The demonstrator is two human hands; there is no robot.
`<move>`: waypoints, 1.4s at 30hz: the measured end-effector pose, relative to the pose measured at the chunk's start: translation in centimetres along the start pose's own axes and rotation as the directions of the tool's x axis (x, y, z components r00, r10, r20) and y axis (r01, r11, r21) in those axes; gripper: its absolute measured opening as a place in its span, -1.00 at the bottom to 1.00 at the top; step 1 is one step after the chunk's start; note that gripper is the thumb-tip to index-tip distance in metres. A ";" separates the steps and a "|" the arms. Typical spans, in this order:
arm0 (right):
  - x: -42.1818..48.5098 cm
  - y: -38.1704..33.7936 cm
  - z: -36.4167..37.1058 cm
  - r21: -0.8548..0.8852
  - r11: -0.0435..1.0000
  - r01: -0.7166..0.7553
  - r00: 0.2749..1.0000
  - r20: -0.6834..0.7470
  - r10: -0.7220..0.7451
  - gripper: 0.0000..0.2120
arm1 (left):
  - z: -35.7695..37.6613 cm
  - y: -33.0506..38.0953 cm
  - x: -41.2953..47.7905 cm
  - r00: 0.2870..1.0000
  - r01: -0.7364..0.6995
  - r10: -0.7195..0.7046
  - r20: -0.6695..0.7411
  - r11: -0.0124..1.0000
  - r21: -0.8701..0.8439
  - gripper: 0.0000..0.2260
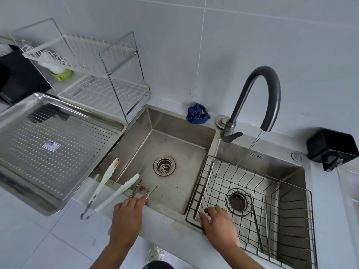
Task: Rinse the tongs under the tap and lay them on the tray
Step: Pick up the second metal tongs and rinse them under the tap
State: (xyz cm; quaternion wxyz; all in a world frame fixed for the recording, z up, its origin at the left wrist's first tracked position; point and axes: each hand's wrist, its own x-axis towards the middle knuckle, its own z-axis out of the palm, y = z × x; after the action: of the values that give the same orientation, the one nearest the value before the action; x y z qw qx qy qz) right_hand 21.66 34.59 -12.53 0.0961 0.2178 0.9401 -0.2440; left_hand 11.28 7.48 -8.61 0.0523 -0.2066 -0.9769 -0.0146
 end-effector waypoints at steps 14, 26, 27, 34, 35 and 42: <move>0.1 -0.2 -0.3 0.107 0.993 -0.048 0.999 0.028 0.045 -0.65 | -3.9 4.4 2.1 0.998 -0.009 -0.015 -0.065 0.936 -0.353 -0.58; 0.9 -5.3 -12.2 0.950 0.312 0.000 0.997 -0.024 0.073 -0.80 | -8.2 13.1 4.9 0.994 -0.107 0.024 -0.109 0.477 -0.873 -0.52; 0.7 -5.7 -13.2 0.970 0.242 0.023 0.997 -0.041 0.066 -0.78 | -8.0 13.5 5.0 0.996 -0.088 0.019 -0.089 0.447 -0.890 -0.49; 0.6 -6.5 -15.8 0.976 0.186 0.117 0.989 -0.132 0.071 -0.62 | -6.9 15.3 5.5 0.998 0.031 0.036 0.045 0.319 -0.947 -0.42; 0.7 -6.4 -15.8 0.977 0.181 0.117 0.987 -0.134 0.087 -0.61 | -6.9 15.4 5.5 0.998 0.037 0.038 0.051 0.309 -0.950 -0.41; 1.4 -5.0 -15.3 0.994 0.053 0.092 0.990 -0.097 0.097 -0.88 | -6.9 16.4 6.4 0.992 0.093 0.064 0.110 0.224 -0.970 -0.45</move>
State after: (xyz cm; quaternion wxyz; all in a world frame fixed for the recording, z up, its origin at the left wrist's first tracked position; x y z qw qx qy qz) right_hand 17.00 38.81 2.34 -0.1449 0.2419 0.5173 -0.8080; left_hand 12.75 24.73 -0.97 -0.1496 -0.1857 -0.7580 -0.6071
